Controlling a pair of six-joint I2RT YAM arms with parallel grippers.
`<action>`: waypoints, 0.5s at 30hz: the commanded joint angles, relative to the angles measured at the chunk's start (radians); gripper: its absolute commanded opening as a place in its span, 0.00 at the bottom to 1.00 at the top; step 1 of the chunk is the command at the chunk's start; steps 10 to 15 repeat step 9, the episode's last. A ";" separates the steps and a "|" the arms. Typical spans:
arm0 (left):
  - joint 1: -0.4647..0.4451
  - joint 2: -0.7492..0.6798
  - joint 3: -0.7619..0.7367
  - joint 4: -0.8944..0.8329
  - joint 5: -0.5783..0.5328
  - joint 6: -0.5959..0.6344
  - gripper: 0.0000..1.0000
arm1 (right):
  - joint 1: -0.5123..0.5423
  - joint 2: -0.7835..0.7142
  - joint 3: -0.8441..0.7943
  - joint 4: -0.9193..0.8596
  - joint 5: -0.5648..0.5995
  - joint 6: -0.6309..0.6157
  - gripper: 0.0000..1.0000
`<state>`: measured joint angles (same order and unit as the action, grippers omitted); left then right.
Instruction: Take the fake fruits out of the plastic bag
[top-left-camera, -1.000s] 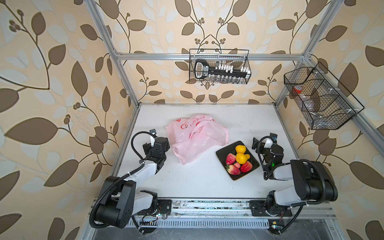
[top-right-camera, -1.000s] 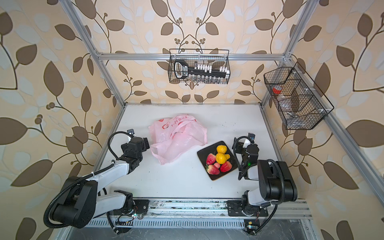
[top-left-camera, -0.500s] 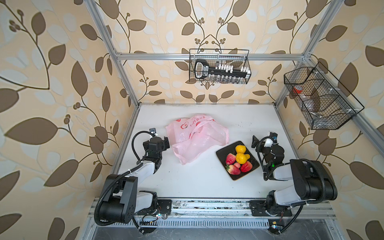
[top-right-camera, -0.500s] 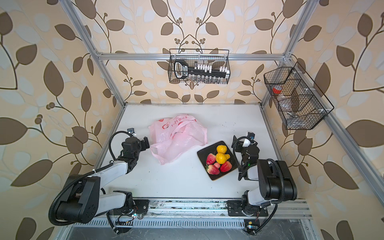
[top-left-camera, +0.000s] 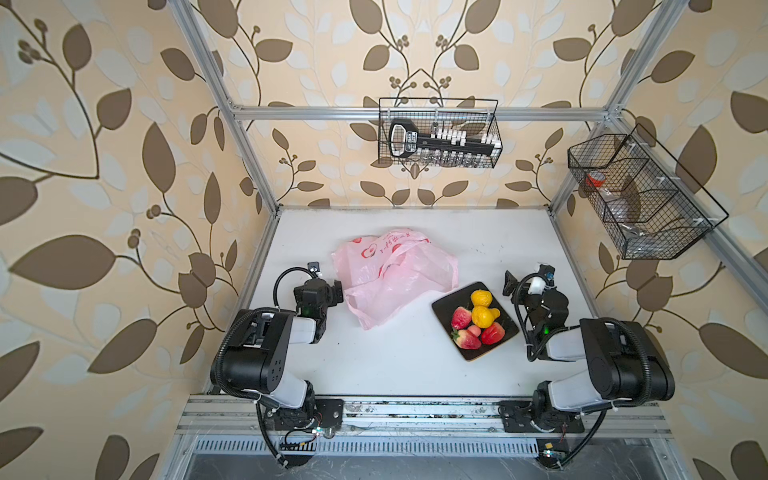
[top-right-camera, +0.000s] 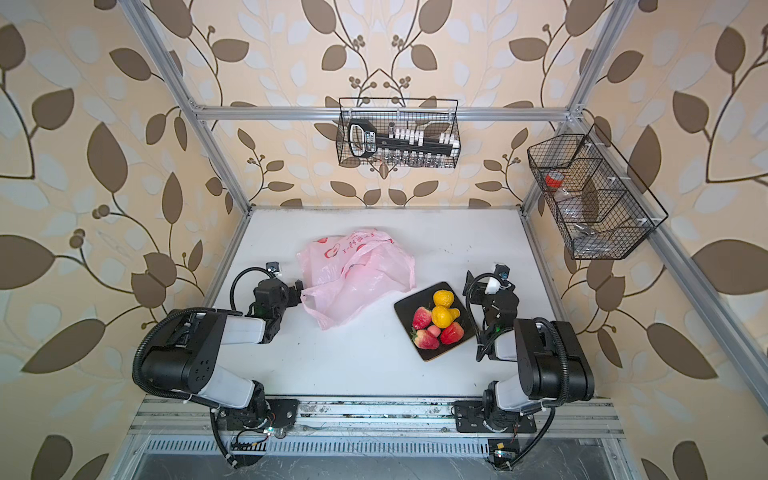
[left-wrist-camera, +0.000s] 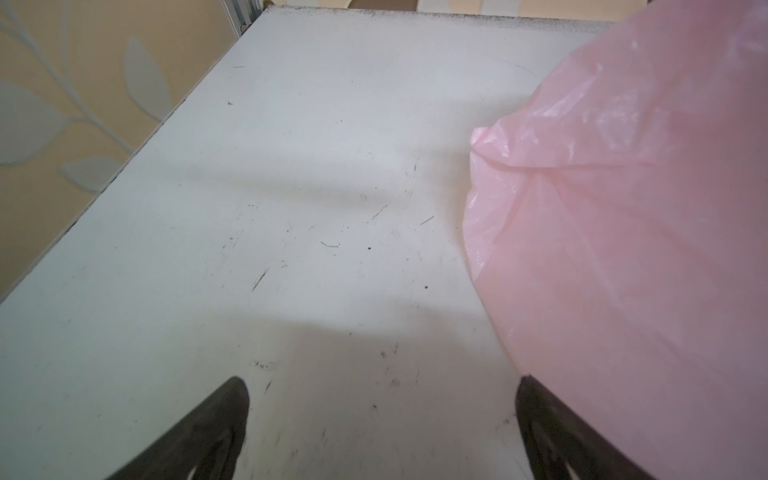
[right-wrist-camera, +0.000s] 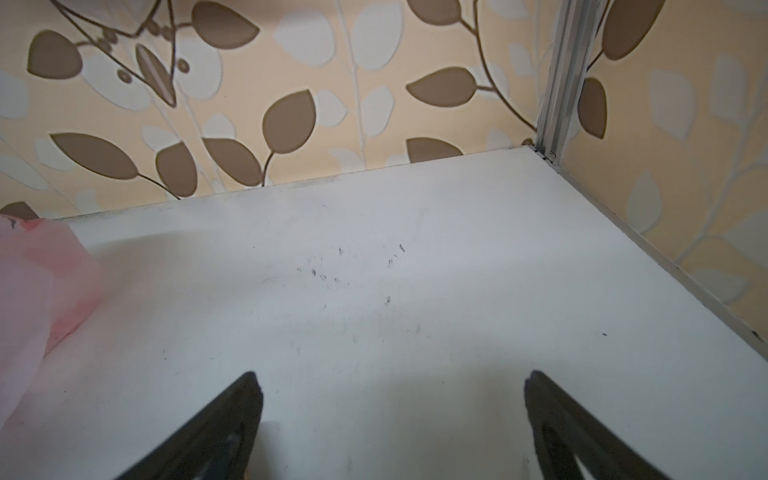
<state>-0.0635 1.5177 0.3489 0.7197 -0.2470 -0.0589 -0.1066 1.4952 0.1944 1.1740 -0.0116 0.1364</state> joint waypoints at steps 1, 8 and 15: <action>0.014 -0.013 0.040 0.024 0.006 0.003 0.99 | 0.006 0.000 0.007 0.020 -0.003 -0.012 0.99; 0.033 0.014 0.069 -0.009 0.033 -0.005 0.99 | 0.072 -0.004 0.017 -0.004 0.127 -0.036 0.99; 0.032 0.003 0.064 -0.009 0.036 -0.005 0.99 | 0.077 -0.003 0.022 -0.012 0.129 -0.042 1.00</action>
